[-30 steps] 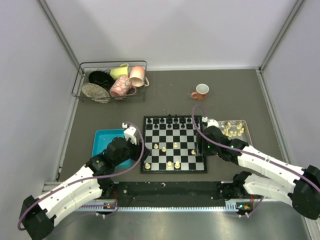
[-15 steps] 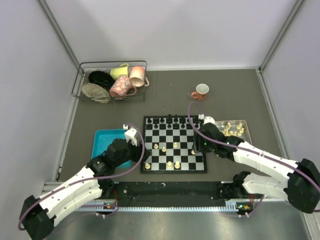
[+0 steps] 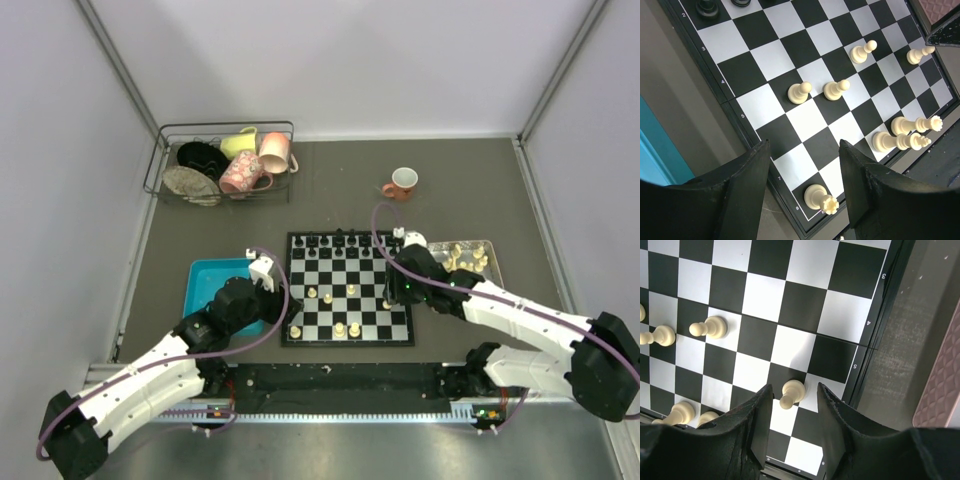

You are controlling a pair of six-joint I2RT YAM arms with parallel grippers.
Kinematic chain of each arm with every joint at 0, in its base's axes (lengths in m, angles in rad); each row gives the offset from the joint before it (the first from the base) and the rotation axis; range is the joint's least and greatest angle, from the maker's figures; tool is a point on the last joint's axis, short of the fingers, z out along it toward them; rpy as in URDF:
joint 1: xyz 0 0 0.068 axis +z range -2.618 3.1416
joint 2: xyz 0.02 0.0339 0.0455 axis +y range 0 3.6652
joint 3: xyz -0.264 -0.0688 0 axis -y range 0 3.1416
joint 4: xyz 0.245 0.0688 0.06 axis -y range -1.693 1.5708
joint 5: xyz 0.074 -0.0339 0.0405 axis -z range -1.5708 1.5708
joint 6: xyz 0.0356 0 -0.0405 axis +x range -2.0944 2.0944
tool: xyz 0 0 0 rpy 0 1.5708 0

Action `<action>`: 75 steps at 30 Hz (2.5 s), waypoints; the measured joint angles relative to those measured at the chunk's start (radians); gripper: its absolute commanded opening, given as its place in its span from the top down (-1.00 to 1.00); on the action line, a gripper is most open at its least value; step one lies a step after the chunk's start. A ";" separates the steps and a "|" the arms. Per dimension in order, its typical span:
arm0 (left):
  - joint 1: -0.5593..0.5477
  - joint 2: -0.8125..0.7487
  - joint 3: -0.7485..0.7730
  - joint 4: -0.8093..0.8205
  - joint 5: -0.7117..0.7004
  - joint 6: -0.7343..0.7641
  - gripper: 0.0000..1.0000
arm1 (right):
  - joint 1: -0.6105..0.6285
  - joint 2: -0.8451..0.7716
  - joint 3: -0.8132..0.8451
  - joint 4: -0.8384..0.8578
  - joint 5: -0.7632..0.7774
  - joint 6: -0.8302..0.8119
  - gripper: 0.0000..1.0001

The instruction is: Set up the chess pieces on the board

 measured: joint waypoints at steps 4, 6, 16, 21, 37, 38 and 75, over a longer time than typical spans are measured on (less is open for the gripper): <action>0.000 0.000 -0.001 0.000 0.000 0.000 -0.25 | 0.007 0.000 0.000 -0.006 -0.006 0.001 0.18; 0.000 0.000 -0.001 0.000 0.000 0.000 -0.25 | 0.013 0.000 0.000 -0.012 -0.008 0.001 0.20; 0.000 0.000 -0.003 0.000 0.000 0.000 -0.26 | 0.023 0.001 0.000 -0.019 -0.017 0.002 0.26; 0.000 -0.001 -0.003 0.001 0.000 0.000 -0.26 | 0.026 0.018 0.001 -0.019 -0.023 0.002 0.28; 0.000 -0.006 -0.004 0.006 0.001 0.000 -0.27 | 0.043 0.043 0.005 -0.020 -0.032 0.000 0.70; 0.000 -0.006 -0.004 0.007 0.001 0.000 -0.28 | 0.043 0.043 0.005 -0.020 -0.032 0.000 0.72; 0.000 -0.006 -0.006 0.023 0.007 0.000 -0.29 | 0.129 -0.060 0.031 -0.233 0.064 0.043 0.92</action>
